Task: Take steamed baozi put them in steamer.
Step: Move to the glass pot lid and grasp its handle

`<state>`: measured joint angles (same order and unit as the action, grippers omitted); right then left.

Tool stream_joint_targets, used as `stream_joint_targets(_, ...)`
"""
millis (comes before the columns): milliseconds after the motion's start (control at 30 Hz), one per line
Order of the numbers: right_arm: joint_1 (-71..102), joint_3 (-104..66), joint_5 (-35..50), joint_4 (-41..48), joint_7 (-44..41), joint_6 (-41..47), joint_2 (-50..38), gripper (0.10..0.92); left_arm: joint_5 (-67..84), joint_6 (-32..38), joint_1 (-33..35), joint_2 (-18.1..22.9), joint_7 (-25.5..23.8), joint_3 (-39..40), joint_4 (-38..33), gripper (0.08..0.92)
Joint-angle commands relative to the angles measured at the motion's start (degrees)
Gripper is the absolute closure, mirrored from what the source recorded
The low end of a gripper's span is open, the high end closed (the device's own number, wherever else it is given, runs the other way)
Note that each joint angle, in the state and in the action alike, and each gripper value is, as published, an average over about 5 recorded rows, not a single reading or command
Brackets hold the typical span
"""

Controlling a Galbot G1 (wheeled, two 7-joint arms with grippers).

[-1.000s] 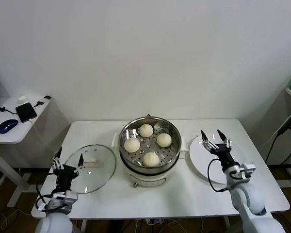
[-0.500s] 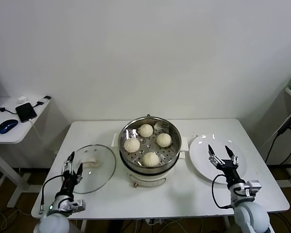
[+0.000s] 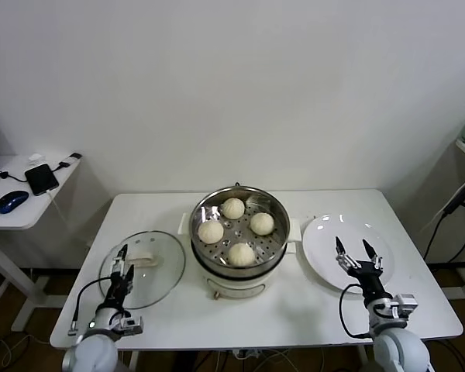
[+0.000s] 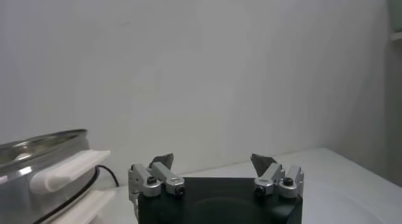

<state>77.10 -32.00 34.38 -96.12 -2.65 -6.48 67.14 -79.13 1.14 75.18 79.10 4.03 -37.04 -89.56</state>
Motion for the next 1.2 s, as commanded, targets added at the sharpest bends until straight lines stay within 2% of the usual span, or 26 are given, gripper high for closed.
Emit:
stream_joint_targets(33, -0.37, 0.28, 0.13, 1.74, 0.29, -0.39, 0.13, 0.203, -3.05, -2.37, -1.83, 0.58, -0.65, 0.90, 1.83, 0.177)
stream_joint_targets(500, -1.60, 1.14, 0.32, 4.29, 0.26, -0.97, 0.68, 0.202, -1.31, -5.28, -4.63, 1.03, -0.79, 1.68, 3.32, 0.177)
stream_joint_targets(800, -1.85, 1.69, 0.15, 5.03, 0.26, -1.05, 1.30, 0.202, -0.29, -6.19, -7.21, 1.53, 0.74, 1.54, 6.69, 0.177)
stream_joint_targets(1200, -2.00, 2.29, -0.01, 6.00, 0.16, -1.47, 1.49, 0.203, -0.35, -5.88, -9.06, 1.94, 1.29, 2.35, 8.40, 0.177)
